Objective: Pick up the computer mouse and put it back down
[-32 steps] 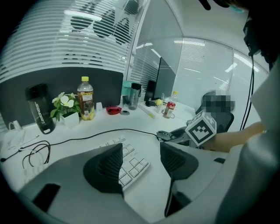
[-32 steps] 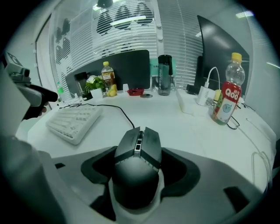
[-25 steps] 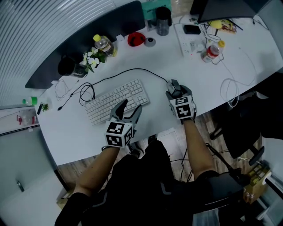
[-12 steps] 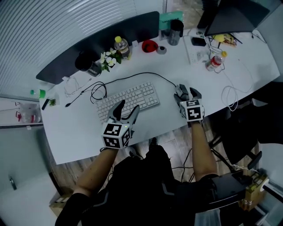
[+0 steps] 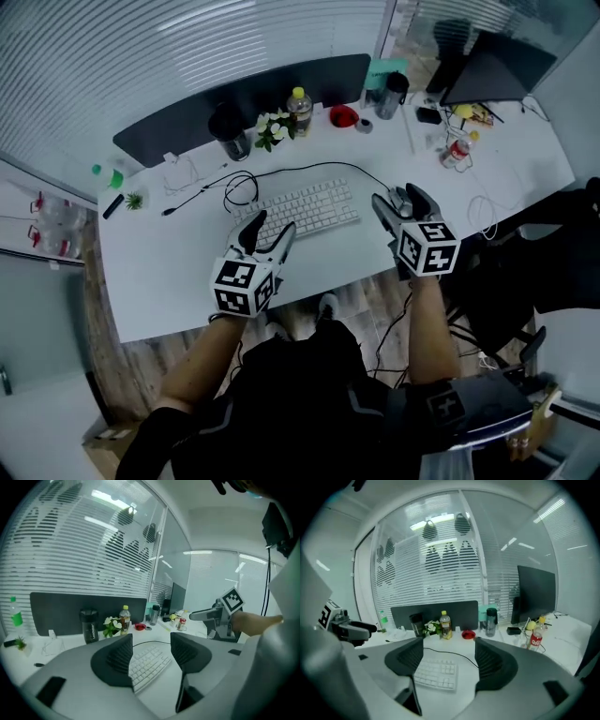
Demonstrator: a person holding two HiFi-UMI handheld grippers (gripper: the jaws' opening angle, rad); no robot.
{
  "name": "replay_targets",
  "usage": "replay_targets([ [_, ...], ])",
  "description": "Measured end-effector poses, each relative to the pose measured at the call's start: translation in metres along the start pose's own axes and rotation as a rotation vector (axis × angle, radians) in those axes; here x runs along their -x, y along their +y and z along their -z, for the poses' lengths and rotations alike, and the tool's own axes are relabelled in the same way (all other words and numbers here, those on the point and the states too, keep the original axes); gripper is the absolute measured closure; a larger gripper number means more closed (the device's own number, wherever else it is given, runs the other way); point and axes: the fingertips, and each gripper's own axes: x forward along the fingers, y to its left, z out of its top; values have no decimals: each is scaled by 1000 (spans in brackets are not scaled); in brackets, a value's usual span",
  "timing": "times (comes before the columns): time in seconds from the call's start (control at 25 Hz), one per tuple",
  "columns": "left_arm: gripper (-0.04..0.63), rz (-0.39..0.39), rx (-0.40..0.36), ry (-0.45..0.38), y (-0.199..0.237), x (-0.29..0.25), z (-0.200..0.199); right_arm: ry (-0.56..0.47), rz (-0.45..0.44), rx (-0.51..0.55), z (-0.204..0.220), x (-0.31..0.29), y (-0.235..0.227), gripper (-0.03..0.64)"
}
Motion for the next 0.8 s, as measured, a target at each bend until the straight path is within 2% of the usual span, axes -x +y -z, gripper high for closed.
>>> replay_targets([
  [0.2, 329, -50, -21, -77, 26, 65, -34, -115, -11, 2, -47, 35, 57, 295],
  [0.32, 359, -33, -30, -148, 36, 102, -54, -144, -29, 43, -65, 56, 93, 304],
  [0.48, 370, 11, 7, -203, 54, 143, -67, -178, -55, 57, -78, 77, 137, 326],
  [0.6, 403, 6, 9, -244, 65, 169, -73, -210, -88, 48, -84, 85, 163, 336],
  [0.72, 421, 15, -11, -279, 57, 184, -75, -241, -105, 53, -89, 103, 176, 353],
  [0.8, 481, -6, -11, -304, 54, 194, -79, -258, -124, 58, -93, 111, 184, 372],
])
